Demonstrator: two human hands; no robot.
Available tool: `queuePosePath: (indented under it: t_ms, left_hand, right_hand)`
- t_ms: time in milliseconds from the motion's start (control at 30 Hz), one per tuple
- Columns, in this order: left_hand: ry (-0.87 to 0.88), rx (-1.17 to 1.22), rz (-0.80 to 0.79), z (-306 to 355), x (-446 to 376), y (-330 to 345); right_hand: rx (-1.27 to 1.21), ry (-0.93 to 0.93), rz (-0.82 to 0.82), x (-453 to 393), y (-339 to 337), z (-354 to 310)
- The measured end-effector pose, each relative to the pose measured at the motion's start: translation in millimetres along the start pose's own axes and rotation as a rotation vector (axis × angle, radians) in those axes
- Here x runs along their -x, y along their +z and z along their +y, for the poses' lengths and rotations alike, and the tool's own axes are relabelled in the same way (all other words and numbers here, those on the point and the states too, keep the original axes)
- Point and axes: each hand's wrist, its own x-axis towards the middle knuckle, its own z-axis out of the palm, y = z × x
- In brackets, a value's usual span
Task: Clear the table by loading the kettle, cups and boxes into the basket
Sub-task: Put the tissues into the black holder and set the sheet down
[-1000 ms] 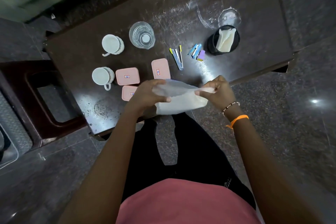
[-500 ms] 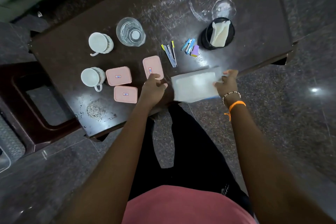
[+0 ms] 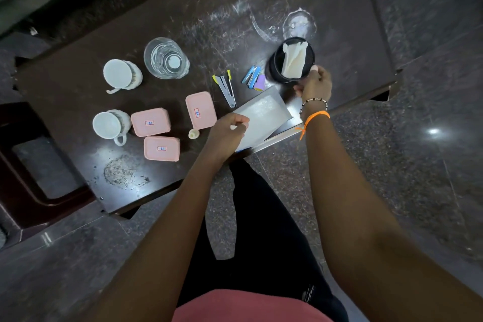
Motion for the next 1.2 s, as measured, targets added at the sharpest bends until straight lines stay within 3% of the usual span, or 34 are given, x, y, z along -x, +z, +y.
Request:
queuePosePath:
  t_ms: [233, 367, 467, 600, 800, 967, 1200]
  left_hand:
    - [-0.006, 0.014, 0.022, 1.9, -2.2, -10.5]
    - [0.003, 0.103, 0.101, 4.1, -2.1, -23.5]
    - [-0.008, 0.182, 0.146, 3.7, -4.1, -36.9]
    - [-0.036, 0.229, 0.219, -4.9, -8.4, -57.3]
    - [-0.064, 0.263, 0.275, -19.9, -8.8, -71.8]
    - [-0.094, 0.253, 0.314, -27.5, -9.4, -72.5]
    - [-0.065, 0.257, 0.399, -21.4, -28.9, -92.2]
  right_hand:
    - [0.511, -0.187, -0.015, -1.2, 1.7, -20.7]
    - [0.520, -0.410, 0.042, 16.5, 10.5, -31.1]
    - [0.555, -0.526, -0.105, 37.7, 39.5, -37.5]
    - [0.648, -0.520, -0.370, 55.5, 96.0, -35.9]
    - [0.838, -0.497, -0.465, 56.4, 149.4, -37.4]
    - [0.673, -0.370, -0.599, 57.0, 158.7, -40.6]
    - [0.811, -0.426, -0.502, 52.9, 162.0, -52.8]
